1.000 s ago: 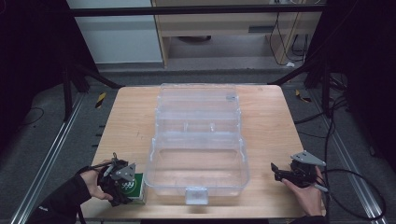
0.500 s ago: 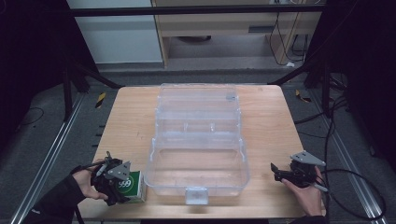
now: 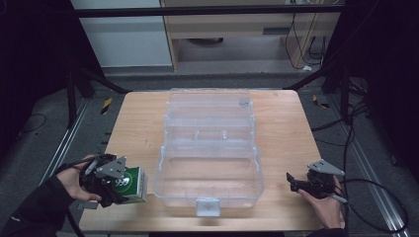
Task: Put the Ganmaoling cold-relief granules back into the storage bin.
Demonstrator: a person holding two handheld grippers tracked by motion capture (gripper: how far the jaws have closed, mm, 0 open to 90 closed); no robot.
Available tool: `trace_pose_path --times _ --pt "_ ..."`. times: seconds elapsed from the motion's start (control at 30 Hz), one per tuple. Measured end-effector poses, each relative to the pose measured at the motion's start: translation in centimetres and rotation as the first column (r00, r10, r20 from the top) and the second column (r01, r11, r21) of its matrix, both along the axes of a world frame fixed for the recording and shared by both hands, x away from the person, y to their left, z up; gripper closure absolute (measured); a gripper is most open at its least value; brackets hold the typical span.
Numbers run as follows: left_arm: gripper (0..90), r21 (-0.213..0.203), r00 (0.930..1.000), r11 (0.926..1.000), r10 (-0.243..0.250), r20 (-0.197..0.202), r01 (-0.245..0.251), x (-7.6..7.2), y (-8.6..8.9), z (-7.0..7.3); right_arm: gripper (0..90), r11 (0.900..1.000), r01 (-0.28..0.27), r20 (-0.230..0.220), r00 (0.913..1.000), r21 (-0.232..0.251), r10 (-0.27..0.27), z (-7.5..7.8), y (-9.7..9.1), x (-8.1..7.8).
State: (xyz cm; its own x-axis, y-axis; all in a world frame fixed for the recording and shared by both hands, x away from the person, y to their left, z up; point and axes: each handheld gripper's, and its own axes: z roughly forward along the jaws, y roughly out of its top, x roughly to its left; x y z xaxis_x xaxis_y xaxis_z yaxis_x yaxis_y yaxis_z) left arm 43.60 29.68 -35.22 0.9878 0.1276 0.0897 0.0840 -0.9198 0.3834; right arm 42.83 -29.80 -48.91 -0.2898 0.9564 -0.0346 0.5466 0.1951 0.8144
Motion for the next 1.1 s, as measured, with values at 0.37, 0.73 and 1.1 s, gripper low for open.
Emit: trace_pose_path --times 0.37,0.73,1.1 --pt "14.4 -0.02 0.9995 0.9994 -0.028 0.017 0.028 0.6 -1.6 2.9 4.2 1.0 -0.003 0.001 1.0 -0.002 0.003 0.0 0.0 0.0" --pt "14.5 -0.01 0.9986 0.9988 -0.049 0.023 0.049 1.7 -3.9 4.0 4.2 1.0 -0.004 -0.001 1.0 0.008 0.004 0.0 0.0 0.0" --pt "14.6 -0.001 0.9958 0.996 -0.089 0.021 0.089 2.6 -6.4 3.8 4.2 1.0 -0.007 0.002 1.0 0.006 0.007 0.0 -0.1 0.0"
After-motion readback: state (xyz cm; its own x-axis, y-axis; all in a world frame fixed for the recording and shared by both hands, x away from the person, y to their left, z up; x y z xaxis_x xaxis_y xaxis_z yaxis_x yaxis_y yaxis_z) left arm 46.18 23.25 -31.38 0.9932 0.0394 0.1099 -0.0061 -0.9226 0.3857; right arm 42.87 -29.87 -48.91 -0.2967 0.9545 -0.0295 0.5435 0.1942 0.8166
